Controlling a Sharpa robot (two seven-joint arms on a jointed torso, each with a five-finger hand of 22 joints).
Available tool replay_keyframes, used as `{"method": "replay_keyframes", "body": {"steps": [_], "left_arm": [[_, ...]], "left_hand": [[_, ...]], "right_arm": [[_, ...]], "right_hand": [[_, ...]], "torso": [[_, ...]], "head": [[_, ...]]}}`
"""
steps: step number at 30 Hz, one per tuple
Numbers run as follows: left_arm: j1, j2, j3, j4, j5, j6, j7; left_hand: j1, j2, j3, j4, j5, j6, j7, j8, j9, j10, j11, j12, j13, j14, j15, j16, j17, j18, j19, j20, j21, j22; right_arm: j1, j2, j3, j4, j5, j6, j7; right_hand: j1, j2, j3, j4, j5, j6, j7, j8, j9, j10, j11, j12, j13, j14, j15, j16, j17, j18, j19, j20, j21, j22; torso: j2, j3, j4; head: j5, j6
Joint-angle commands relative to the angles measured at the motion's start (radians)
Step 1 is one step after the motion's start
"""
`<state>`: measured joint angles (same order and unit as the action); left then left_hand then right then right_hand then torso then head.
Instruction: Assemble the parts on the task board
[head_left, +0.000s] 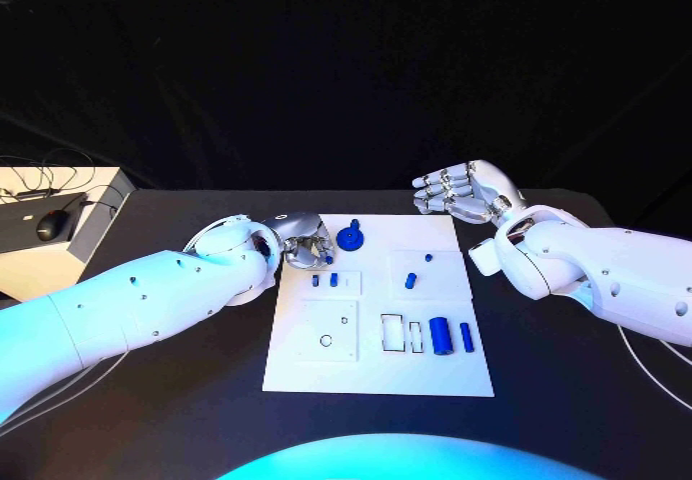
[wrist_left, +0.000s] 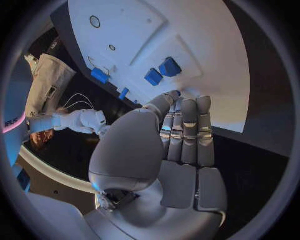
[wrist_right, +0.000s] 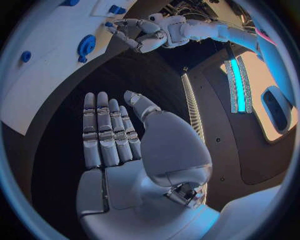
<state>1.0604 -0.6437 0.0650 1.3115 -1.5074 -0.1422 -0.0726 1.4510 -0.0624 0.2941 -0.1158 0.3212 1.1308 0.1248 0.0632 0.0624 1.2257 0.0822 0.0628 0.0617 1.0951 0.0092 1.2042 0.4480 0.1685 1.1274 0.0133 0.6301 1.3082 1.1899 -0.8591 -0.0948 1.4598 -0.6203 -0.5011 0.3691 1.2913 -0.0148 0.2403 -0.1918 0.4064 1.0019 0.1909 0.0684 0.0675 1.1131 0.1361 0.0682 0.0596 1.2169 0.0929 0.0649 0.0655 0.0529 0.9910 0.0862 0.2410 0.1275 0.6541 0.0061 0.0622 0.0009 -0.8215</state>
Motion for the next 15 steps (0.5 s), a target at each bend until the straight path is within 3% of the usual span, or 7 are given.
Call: {"method": "replay_keyframes", "body": {"steps": [1,15], "left_arm": [[-0.004,-0.001,-0.003,0.008,-0.005,0.017,0.008],[-0.004,-0.009,-0.002,0.021,-0.009,0.013,0.002]], "left_hand": [[0.0,-0.013,0.002,-0.005,0.0,-0.006,0.001,-0.002,0.001,-0.005,0.001,0.001,0.002,-0.002,0.003,-0.003,0.001,0.02,0.001,0.005,0.002,0.013],[-0.001,-0.014,0.007,-0.008,0.0,-0.008,0.002,-0.002,0.001,-0.011,0.003,0.001,0.001,-0.004,0.004,-0.005,0.002,0.021,0.0,0.005,0.004,0.014]], "right_arm": [[0.0,0.0,0.001,0.0,-0.004,0.008,0.01],[0.0,0.0,0.001,-0.001,-0.004,0.009,0.01]], "right_hand": [[0.001,-0.012,0.001,0.006,0.003,0.002,0.005,-0.005,-0.001,-0.001,0.003,-0.002,-0.002,-0.001,0.006,-0.003,-0.001,0.003,-0.007,0.002,0.005,-0.001],[0.001,-0.012,0.001,0.006,0.003,0.002,0.005,-0.005,-0.001,-0.001,0.003,-0.002,-0.002,-0.001,0.006,-0.003,-0.001,0.003,-0.007,0.002,0.005,-0.002]], "torso": [[0.0,-0.0001,0.0],[0.0,0.0004,-0.0003]], "head": [[0.0,0.0],[0.0,-0.001]]}}
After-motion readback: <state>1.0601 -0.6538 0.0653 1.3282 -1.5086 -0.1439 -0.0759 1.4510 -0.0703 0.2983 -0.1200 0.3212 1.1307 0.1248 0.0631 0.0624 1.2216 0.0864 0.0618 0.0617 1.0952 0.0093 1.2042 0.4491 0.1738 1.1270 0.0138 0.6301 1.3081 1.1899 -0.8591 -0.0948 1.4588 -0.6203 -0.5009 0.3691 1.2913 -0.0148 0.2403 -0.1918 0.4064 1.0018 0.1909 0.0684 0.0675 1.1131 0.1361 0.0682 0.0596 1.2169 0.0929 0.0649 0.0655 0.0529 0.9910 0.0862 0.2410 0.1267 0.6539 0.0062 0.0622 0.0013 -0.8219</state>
